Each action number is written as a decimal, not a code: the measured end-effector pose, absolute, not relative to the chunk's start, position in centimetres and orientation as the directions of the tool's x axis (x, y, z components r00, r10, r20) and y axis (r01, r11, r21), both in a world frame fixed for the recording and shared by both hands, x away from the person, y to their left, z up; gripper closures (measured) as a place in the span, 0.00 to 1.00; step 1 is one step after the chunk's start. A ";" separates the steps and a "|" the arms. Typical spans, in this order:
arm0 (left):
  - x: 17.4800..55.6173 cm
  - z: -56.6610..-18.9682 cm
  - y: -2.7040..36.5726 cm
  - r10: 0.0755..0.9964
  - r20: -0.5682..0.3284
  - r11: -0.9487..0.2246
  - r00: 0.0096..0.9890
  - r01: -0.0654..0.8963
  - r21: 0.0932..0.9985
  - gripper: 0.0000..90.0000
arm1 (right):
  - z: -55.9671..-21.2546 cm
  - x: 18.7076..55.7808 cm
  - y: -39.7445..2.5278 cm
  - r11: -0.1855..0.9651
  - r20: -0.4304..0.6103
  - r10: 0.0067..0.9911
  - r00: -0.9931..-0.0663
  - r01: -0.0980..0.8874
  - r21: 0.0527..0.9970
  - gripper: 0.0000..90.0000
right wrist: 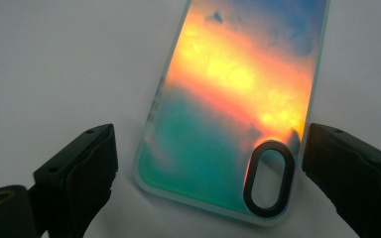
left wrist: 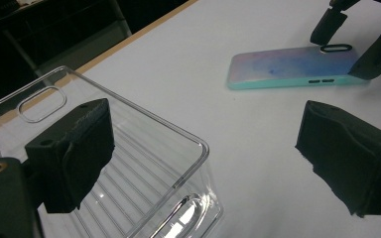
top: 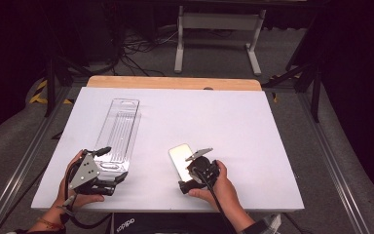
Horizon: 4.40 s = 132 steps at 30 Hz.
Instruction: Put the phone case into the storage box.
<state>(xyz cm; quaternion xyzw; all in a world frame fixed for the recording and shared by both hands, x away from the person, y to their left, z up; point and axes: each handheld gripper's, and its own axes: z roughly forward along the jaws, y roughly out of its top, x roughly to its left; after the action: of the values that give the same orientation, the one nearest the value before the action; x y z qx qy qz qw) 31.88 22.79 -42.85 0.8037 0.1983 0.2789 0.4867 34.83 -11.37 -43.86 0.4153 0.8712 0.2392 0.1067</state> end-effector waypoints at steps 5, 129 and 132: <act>31.8 -42.9 22.6 0.586 0.265 -0.456 0.766 0.041 0.889 0.10 | -44.4 35.5 -11.3 0.525 0.014 0.790 -0.613 0.689 0.499 0.11; 29.3 -43.8 8.6 0.163 0.910 -0.806 0.382 -0.481 0.346 0.91 | -37.5 32.8 -13.6 0.328 0.195 0.692 -0.695 0.544 0.772 0.16; 29.5 -43.4 8.8 0.187 0.899 -0.797 0.395 -0.474 0.374 0.91 | -37.1 32.6 -13.9 0.338 0.172 0.679 -0.714 0.512 0.790 0.16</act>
<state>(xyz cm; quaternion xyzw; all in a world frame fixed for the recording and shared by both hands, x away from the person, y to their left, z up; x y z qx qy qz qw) 29.45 8.80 -43.43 0.7777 -0.0922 0.5421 0.3047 32.57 -13.85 -37.11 0.3663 0.8124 0.4438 0.0940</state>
